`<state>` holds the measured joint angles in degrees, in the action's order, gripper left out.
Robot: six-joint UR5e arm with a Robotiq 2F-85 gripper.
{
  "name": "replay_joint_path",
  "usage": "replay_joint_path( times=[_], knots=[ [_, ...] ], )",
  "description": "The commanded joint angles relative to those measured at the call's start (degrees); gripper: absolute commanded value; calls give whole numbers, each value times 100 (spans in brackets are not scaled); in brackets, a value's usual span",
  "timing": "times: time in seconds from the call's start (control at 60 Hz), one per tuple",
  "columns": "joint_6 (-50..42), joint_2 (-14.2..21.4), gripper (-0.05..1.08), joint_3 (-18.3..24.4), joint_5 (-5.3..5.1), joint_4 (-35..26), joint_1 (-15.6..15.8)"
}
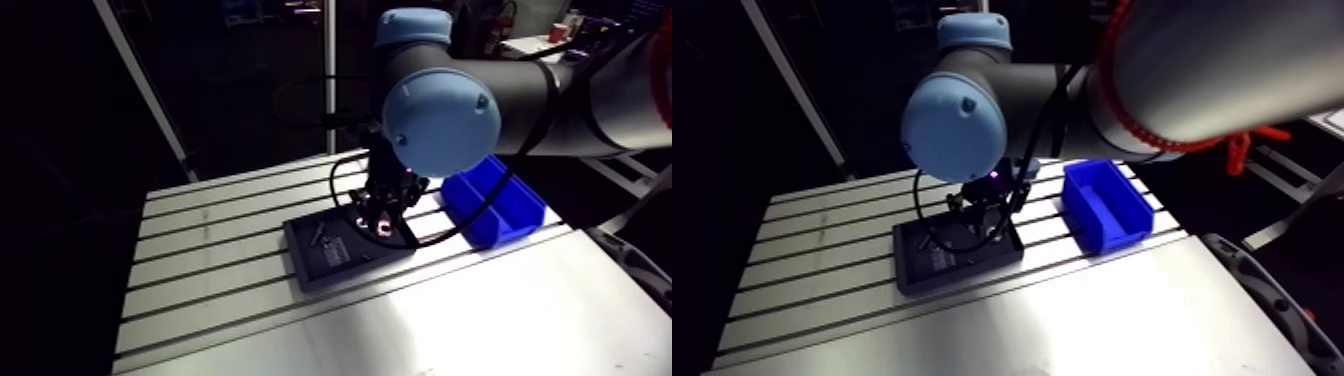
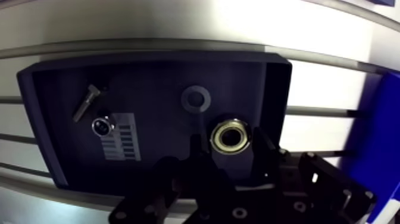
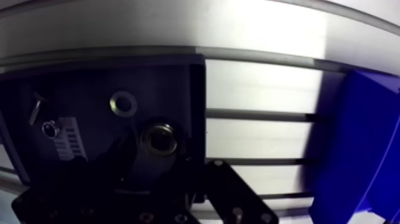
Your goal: Pick up the bearing and press it into the housing until flush.
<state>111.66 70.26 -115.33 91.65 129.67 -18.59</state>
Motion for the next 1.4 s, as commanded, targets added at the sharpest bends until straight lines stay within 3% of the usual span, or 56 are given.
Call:
replay_joint_path(
  times=[0.017, 1.4],
  knots=[
    [-7, 0, 51, -29, 7, 90, 4],
    [-8, -79, 51, -38, 24, 90, 4]
  ],
)
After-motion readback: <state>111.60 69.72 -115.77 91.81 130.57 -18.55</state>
